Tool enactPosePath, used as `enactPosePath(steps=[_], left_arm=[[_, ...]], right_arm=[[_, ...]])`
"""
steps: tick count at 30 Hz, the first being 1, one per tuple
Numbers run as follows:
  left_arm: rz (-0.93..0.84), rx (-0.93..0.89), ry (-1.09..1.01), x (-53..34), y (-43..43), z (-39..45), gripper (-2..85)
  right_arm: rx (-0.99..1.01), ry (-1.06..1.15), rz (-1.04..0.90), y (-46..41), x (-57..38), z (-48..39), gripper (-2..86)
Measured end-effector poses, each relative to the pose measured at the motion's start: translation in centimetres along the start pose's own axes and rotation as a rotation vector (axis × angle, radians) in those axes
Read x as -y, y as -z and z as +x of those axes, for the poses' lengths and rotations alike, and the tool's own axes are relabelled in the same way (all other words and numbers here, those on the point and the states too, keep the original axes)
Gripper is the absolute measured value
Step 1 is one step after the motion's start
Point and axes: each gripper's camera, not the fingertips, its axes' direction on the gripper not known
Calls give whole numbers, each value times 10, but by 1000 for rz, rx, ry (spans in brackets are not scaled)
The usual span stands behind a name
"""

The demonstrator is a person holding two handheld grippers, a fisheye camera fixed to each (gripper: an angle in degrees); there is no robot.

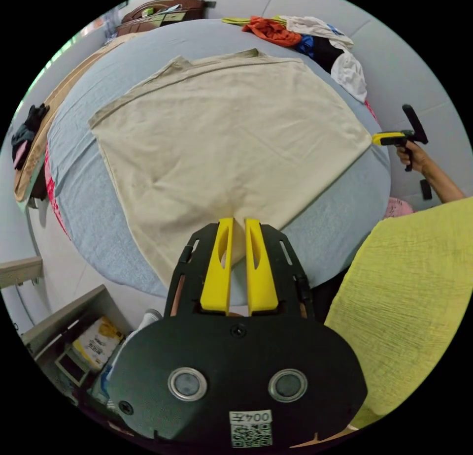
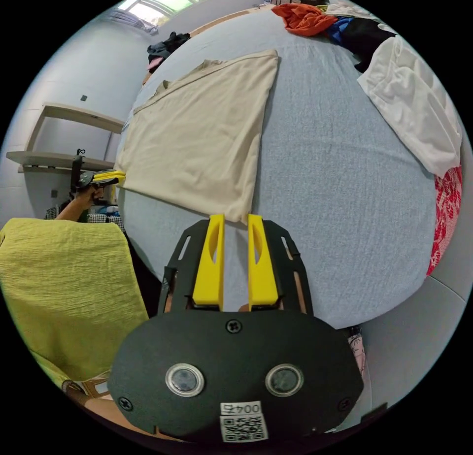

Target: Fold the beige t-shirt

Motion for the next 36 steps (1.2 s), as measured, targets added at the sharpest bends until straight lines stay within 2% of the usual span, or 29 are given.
enactPosePath(steps=[5, 10, 14, 23, 27, 33, 36], left_arm=[[-14, 13, -6, 11, -1, -1, 27], [-21, 0, 10, 21, -1, -7, 26], [-28, -12, 24, 29, -1, -12, 27], [-40, -18, 29, 45, -2, -16, 26], [-34, -38, 48, 50, -2, -20, 25], [-31, -55, 54, 58, -3, -24, 23], [-32, -54, 53, 62, -4, -23, 22]], right_arm=[[-59, -18, -9, 5, -5, 11, 41], [-73, -99, 45, 31, -16, 30, 51], [-40, -57, 126, 52, 8, 23, 78], [-30, -39, 37, 30, 61, 2, 83], [-149, -47, -2, 30, 66, -9, 29], [-146, -147, 40, 40, 51, -2, 4], [-134, -65, 64, 49, 48, -33, 16]])
